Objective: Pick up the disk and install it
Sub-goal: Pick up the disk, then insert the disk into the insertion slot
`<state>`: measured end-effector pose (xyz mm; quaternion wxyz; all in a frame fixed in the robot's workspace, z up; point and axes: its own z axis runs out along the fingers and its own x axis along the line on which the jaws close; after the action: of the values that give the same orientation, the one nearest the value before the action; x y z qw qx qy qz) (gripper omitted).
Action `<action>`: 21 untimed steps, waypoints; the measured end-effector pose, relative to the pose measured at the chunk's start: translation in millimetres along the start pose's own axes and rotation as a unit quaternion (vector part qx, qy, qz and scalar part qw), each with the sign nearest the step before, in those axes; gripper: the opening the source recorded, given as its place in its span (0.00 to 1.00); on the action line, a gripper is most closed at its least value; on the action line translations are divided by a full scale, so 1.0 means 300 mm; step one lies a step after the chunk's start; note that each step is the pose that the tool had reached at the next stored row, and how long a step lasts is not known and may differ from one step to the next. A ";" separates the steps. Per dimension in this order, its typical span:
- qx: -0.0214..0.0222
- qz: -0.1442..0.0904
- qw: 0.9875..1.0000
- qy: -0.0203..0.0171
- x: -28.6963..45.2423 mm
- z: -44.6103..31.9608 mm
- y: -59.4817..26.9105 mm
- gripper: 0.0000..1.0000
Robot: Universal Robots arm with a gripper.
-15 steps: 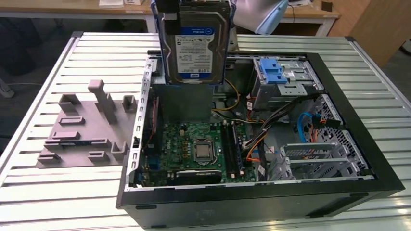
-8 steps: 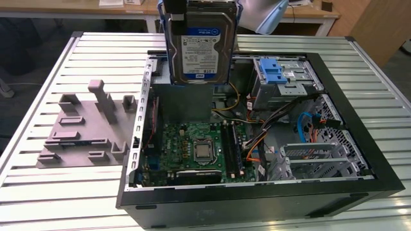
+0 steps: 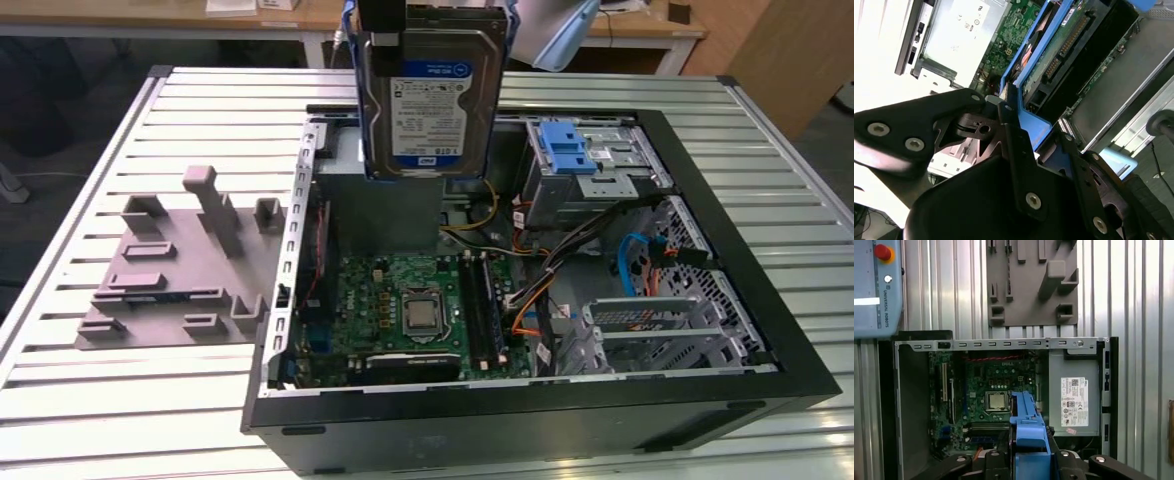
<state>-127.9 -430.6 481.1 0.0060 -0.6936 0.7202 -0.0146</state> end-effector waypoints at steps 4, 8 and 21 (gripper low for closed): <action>0.000 0.000 1.000 0.000 0.011 0.002 -0.011 0.36; 0.000 0.000 1.000 0.000 0.014 0.003 -0.024 0.36; 0.000 0.000 1.000 0.000 0.019 0.006 -0.071 0.36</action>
<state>-106.7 -437.1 480.0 0.0061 -0.6936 0.7202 -0.0146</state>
